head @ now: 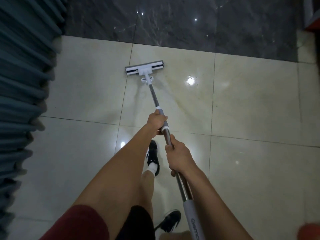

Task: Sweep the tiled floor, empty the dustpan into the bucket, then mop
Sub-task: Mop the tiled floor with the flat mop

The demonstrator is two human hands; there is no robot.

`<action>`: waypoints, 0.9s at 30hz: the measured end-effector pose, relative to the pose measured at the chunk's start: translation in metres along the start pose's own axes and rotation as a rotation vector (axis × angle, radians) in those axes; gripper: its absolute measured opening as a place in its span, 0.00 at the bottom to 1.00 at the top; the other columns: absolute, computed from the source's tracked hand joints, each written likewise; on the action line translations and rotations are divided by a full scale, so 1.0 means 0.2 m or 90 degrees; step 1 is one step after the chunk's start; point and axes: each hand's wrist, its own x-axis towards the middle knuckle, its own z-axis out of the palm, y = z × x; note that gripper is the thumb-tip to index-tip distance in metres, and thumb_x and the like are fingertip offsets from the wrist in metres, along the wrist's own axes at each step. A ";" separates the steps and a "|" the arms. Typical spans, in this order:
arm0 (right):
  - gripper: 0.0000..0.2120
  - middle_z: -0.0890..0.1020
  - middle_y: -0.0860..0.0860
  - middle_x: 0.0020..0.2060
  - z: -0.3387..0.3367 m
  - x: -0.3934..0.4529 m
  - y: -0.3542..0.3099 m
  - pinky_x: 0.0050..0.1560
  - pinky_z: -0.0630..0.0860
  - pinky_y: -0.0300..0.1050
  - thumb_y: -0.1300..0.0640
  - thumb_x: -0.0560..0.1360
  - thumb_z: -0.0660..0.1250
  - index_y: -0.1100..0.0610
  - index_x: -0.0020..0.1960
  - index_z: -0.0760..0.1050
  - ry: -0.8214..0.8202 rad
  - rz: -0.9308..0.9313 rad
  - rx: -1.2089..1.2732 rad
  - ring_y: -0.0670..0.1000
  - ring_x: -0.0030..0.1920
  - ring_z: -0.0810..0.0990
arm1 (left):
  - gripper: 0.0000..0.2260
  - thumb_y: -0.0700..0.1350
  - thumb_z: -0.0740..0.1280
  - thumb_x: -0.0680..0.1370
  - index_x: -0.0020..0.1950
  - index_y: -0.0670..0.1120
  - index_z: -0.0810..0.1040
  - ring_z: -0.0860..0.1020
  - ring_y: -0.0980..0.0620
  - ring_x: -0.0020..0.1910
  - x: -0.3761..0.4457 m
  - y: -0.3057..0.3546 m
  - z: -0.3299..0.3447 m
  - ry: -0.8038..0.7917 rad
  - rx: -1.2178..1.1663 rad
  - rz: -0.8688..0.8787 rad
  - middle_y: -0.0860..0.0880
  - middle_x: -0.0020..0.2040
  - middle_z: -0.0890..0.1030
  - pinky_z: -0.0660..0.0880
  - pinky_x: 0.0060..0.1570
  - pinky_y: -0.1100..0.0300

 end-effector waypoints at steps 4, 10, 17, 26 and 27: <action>0.19 0.73 0.48 0.38 0.09 -0.29 0.37 0.41 0.81 0.48 0.56 0.83 0.53 0.48 0.73 0.65 0.004 0.006 0.011 0.47 0.33 0.73 | 0.16 0.40 0.69 0.80 0.68 0.43 0.75 0.81 0.43 0.43 -0.25 -0.39 0.12 -0.021 0.013 0.003 0.40 0.55 0.81 0.78 0.34 0.50; 0.21 0.75 0.52 0.45 0.26 -0.72 0.87 0.47 0.81 0.50 0.55 0.83 0.55 0.47 0.76 0.62 0.018 0.020 0.034 0.47 0.35 0.73 | 0.19 0.42 0.68 0.81 0.72 0.46 0.72 0.81 0.44 0.44 -0.61 -0.95 0.23 -0.054 0.057 -0.001 0.39 0.59 0.80 0.79 0.33 0.51; 0.22 0.76 0.52 0.47 0.51 -1.12 1.17 0.48 0.80 0.51 0.55 0.83 0.55 0.47 0.76 0.61 0.034 0.035 0.052 0.51 0.42 0.76 | 0.17 0.43 0.68 0.82 0.70 0.46 0.72 0.80 0.40 0.47 -0.91 -1.37 0.21 -0.071 0.124 -0.010 0.37 0.62 0.79 0.82 0.44 0.43; 0.23 0.80 0.55 0.53 1.01 -1.55 1.32 0.50 0.78 0.48 0.55 0.83 0.56 0.48 0.77 0.60 0.079 0.075 0.096 0.53 0.47 0.79 | 0.18 0.43 0.69 0.81 0.70 0.46 0.74 0.81 0.43 0.43 -1.17 -1.86 -0.06 -0.108 0.155 -0.015 0.38 0.61 0.80 0.80 0.37 0.49; 0.22 0.80 0.55 0.52 1.07 -1.60 1.35 0.50 0.78 0.49 0.55 0.83 0.56 0.47 0.77 0.60 0.083 0.082 0.102 0.53 0.46 0.79 | 0.18 0.43 0.69 0.81 0.71 0.46 0.73 0.81 0.43 0.44 -1.21 -1.92 -0.09 -0.113 0.156 -0.017 0.38 0.61 0.80 0.80 0.37 0.49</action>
